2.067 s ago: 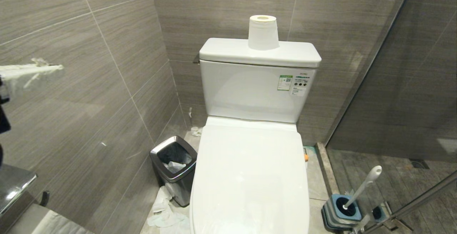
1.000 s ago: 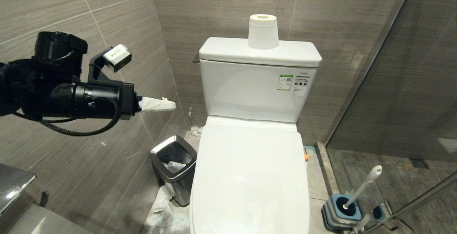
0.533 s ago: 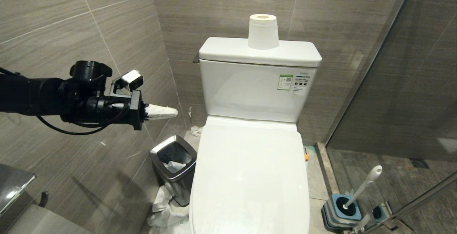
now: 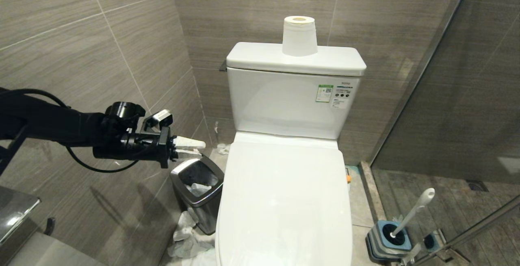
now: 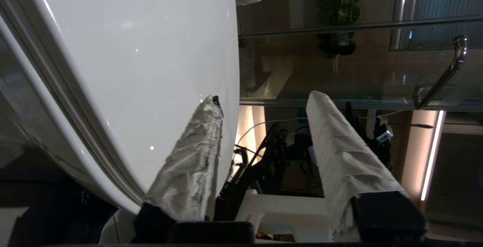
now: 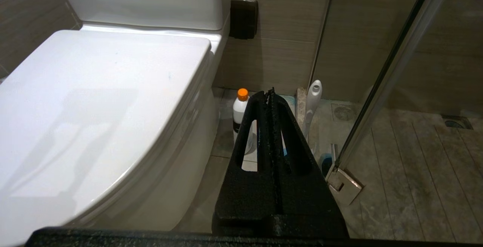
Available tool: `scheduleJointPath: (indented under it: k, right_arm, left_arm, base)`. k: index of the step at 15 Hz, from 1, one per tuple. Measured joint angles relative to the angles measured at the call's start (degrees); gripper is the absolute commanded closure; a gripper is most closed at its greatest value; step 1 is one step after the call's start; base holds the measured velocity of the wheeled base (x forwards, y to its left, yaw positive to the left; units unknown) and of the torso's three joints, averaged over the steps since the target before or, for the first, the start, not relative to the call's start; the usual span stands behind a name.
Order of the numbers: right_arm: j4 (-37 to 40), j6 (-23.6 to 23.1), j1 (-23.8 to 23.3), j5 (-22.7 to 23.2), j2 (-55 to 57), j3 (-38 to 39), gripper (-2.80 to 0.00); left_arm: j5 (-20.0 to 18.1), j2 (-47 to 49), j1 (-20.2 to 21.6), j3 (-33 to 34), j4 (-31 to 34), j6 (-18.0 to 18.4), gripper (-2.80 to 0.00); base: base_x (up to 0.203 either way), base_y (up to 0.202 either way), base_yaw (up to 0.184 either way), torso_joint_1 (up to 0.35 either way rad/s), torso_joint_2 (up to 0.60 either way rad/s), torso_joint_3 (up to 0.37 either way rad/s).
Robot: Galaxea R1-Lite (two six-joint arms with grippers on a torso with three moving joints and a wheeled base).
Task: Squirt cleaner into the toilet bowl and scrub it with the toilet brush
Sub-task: Use the left hand to lift the toilet lid slightly
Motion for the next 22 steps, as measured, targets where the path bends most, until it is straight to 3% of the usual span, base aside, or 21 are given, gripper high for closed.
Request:
scheduleJointPath:
  k: [3, 6, 9, 12, 16, 22]
  right_arm:
    - [-0.02, -0.01, 0.00, -0.01, 0.00, 0.00, 0.00]
    - [-0.02, 0.00, 0.00, -0.02, 0.00, 0.00, 0.00]
    - [-0.02, 0.00, -0.01, -0.07, 0.00, 0.00, 0.00]
    - [0.00, -0.01, 0.00, -0.05, 0.00, 0.00, 0.00]
    - [-0.02, 0.00, 0.00, -0.05, 0.00, 0.00, 0.00]
    - [-0.02, 0.00, 0.00, -0.05, 0.00, 0.00, 0.00]
  left_arm:
    - [-3.27, 2.57, 1.41, 0.68, -0.06, 1.49, -2.80]
    - [-4.86, 3.63, 2.65, 4.17, -0.07, 7.44, -2.80]
    - [-6.13, 3.25, 3.94, 9.56, -2.11, 10.06, -2.80]
    - [-6.15, 2.09, 4.16, 18.41, -10.72, 11.03, -2.80]
    - [-5.85, 1.20, 4.27, 30.50, -28.49, 11.33, -2.80]
    - [-5.79, 0.91, 4.16, 39.25, -39.93, 11.41, -2.80]
  base:
    - [0.000, 0.000, 0.000, 0.000, 0.00, 0.000]
    - [0.000, 0.000, 0.000, 0.000, 0.00, 0.000]
    - [0.000, 0.000, 0.000, 0.000, 0.00, 0.000]
    - [0.000, 0.000, 0.000, 0.000, 0.00, 0.000]
    - [0.000, 0.000, 0.000, 0.000, 0.00, 0.000]
    - [0.000, 0.000, 0.000, 0.000, 0.00, 0.000]
